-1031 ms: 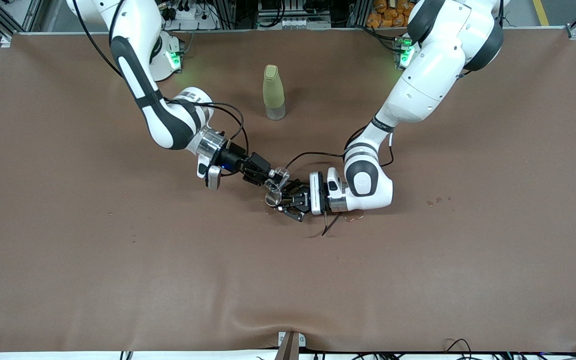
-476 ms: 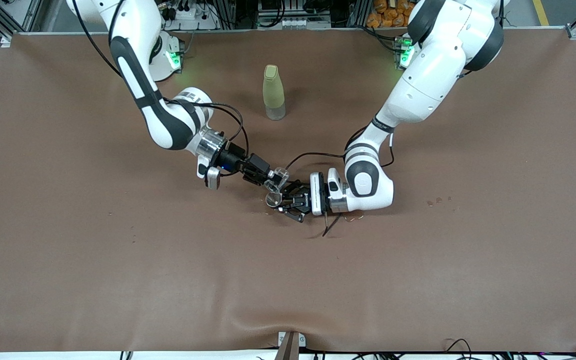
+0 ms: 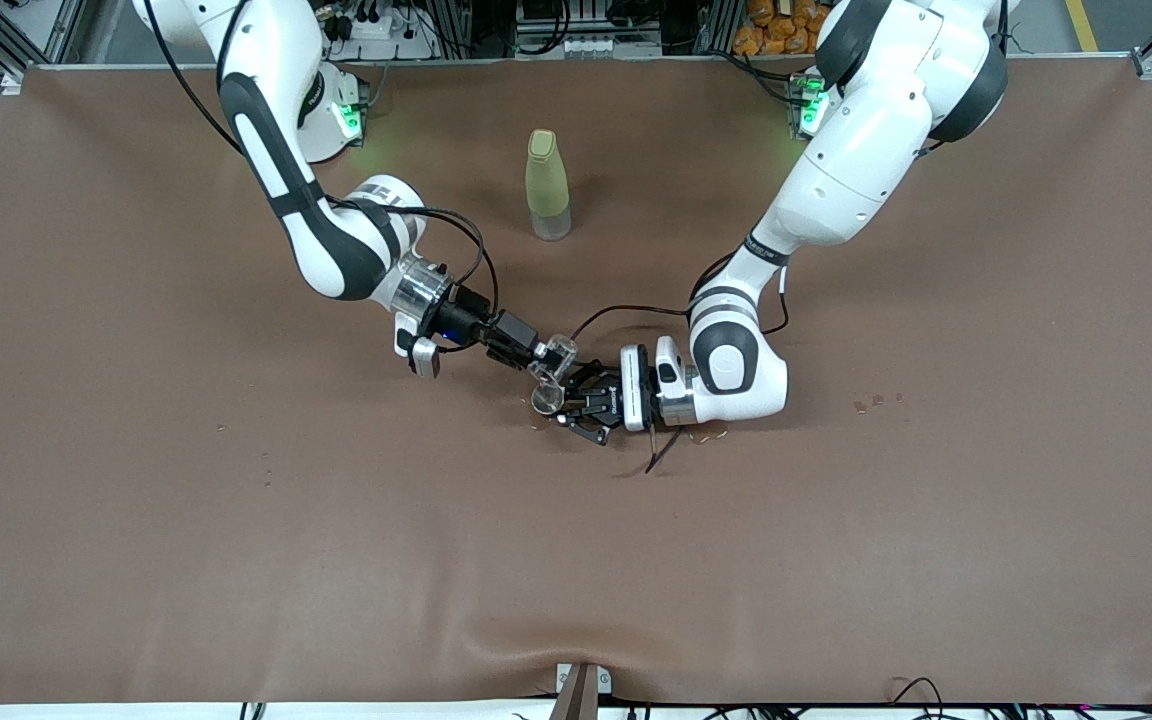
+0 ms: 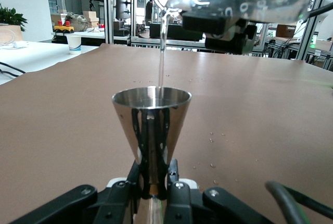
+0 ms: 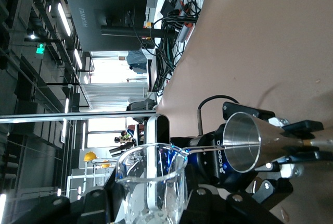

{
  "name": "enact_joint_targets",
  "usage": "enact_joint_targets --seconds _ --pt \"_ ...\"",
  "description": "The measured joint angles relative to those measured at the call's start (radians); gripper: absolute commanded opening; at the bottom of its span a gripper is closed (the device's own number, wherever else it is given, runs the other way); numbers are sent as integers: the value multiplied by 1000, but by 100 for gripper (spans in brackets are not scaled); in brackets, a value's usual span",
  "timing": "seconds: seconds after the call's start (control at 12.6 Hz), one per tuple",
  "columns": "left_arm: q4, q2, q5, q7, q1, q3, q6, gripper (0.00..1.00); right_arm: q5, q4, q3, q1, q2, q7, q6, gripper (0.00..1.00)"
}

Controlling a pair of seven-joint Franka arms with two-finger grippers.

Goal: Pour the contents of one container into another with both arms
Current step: 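Tilt the glass cup with the right gripper to pour into the jigger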

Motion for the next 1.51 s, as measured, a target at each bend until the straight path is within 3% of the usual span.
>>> enact_joint_targets --seconds 0.79,1.51 --pt "-1 0 -3 0 1 0 0 0 0 1 1 0 6 137 -2 2" --pt "-1 1 -12 0 -1 0 0 0 1 9 0 -2 6 226 -7 5"
